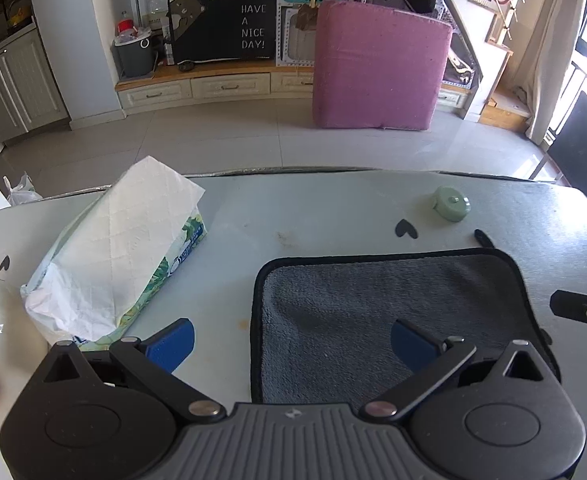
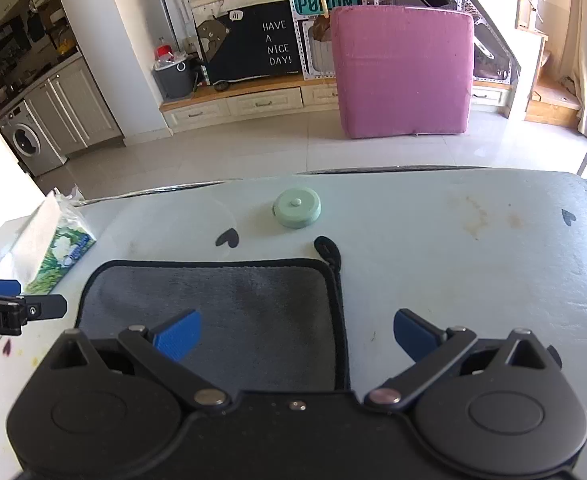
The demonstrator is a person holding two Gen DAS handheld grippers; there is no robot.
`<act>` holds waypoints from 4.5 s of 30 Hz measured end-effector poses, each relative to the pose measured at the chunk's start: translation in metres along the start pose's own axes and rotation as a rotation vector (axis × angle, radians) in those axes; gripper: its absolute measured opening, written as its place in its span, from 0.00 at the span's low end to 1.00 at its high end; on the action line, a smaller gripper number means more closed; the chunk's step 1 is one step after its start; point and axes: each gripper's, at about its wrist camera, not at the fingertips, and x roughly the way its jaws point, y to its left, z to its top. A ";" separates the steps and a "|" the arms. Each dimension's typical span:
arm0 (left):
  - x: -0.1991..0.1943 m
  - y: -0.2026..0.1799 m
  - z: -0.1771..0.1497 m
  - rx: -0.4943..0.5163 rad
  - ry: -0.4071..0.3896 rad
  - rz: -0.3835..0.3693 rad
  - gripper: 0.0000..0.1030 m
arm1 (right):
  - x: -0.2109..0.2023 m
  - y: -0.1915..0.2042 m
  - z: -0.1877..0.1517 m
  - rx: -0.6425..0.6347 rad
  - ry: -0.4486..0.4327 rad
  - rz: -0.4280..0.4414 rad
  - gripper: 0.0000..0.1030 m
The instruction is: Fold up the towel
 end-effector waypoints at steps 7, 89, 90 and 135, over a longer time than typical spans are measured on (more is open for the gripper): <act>-0.029 -0.007 -0.004 0.009 -0.009 -0.021 1.00 | -0.025 0.004 -0.006 0.000 -0.009 -0.001 1.00; -0.343 -0.055 -0.300 0.082 -0.349 -0.136 1.00 | -0.368 0.040 -0.261 -0.085 -0.353 0.091 1.00; -0.345 -0.055 -0.302 0.083 -0.350 -0.139 1.00 | -0.370 0.041 -0.264 -0.088 -0.355 0.089 1.00; -0.391 -0.040 -0.372 0.084 -0.334 -0.142 1.00 | -0.421 0.065 -0.327 -0.133 -0.324 0.112 1.00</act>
